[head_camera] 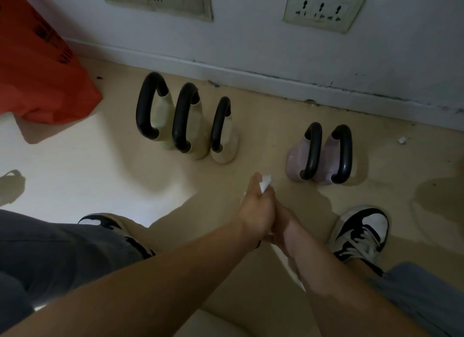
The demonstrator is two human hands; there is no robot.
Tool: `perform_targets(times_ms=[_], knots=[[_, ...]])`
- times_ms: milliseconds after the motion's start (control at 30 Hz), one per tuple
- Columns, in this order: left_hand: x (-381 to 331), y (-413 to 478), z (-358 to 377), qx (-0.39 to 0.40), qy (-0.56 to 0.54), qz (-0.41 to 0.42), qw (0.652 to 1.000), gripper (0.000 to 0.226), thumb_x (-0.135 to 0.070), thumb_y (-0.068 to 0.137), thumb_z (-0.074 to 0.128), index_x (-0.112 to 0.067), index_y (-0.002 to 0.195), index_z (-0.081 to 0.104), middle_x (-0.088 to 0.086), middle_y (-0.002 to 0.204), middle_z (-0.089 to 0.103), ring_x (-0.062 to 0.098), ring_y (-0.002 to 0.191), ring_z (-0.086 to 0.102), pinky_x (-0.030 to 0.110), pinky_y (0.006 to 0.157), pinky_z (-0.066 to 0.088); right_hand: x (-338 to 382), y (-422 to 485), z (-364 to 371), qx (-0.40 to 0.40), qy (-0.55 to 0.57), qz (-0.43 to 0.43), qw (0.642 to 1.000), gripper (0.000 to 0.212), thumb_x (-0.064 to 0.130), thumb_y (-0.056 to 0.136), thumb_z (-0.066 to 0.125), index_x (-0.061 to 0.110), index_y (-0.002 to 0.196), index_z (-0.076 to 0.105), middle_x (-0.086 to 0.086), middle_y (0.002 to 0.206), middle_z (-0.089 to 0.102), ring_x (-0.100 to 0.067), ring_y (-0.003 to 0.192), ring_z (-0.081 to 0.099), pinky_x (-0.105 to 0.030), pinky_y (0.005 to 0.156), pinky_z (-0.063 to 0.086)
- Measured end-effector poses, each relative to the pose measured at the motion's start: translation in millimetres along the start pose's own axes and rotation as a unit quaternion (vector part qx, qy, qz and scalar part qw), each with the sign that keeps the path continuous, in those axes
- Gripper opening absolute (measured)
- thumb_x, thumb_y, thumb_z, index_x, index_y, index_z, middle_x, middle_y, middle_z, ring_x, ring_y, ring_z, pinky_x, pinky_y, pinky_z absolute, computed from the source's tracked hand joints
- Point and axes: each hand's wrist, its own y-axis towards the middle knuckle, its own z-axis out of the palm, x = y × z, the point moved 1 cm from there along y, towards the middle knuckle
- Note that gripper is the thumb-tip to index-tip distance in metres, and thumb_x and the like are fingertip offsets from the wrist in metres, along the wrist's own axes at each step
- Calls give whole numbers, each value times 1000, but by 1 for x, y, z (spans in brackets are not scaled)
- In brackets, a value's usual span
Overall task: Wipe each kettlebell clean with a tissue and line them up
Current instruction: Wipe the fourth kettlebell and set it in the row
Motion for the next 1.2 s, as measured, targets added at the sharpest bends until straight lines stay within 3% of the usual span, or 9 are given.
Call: perform_targets(times_ms=[100,267,367,500,633,700,800,1033,1200], knots=[[19,-31,-26,27,0,-42,999,37,-50,105,35,-27,109,64,3,102,73,21,95,69,26,70,55,1,-7,-1,30,-5,-18,999,82,88,61,67,27,115,78,-3,116,77,-26,111,71,-49,95,59],[32,-1,-67,-89,41,-29,995,36,-46,106,36,-25,106,65,1,102,69,11,90,63,32,87,52,1,-11,3,52,4,0,999,122,94,40,76,28,141,60,-9,144,59,-32,133,55,-53,107,51],[41,-21,-31,-23,82,-19,996,40,-48,106,30,-26,105,64,-2,94,66,13,87,61,26,81,49,-1,-21,5,59,-14,-11,998,112,95,44,73,27,134,68,-9,142,62,-28,128,61,-48,102,55],[61,-69,-12,-64,51,-63,995,44,-49,107,23,-33,137,51,-8,110,63,9,99,56,20,82,40,-1,-30,4,41,-76,-9,996,108,97,52,66,21,129,68,-7,129,70,-24,119,67,-41,103,54],[57,-73,-13,-91,8,-79,993,44,-48,107,22,-34,136,52,-8,121,60,18,119,57,28,94,42,3,-31,11,24,-115,-25,993,89,94,67,58,23,119,71,-3,115,74,-21,105,72,-41,102,54],[44,-41,-17,-51,-32,-103,993,41,-44,108,24,-25,124,56,0,117,63,20,109,60,30,87,45,3,-34,13,33,-108,-31,993,81,92,71,56,26,114,75,-3,114,76,-21,106,71,-41,100,56],[28,-15,-19,-10,-110,-127,986,45,-45,107,28,-17,118,61,11,109,69,22,98,64,34,85,50,-1,-30,13,30,-102,-35,994,87,96,63,57,31,116,78,1,118,76,-21,116,68,-45,104,53],[47,-50,-59,-69,1,-103,992,41,-42,106,38,-11,110,64,10,98,71,26,90,70,45,88,59,8,-36,13,36,-110,-24,993,85,91,65,64,22,116,68,2,111,66,-19,104,63,-42,105,51],[28,-12,-77,-146,-15,-112,983,47,-49,104,38,-14,126,60,1,112,61,22,101,59,35,87,44,3,-33,12,22,-61,-21,998,112,95,43,74,26,131,65,-3,131,65,-27,120,62,-50,109,49]])
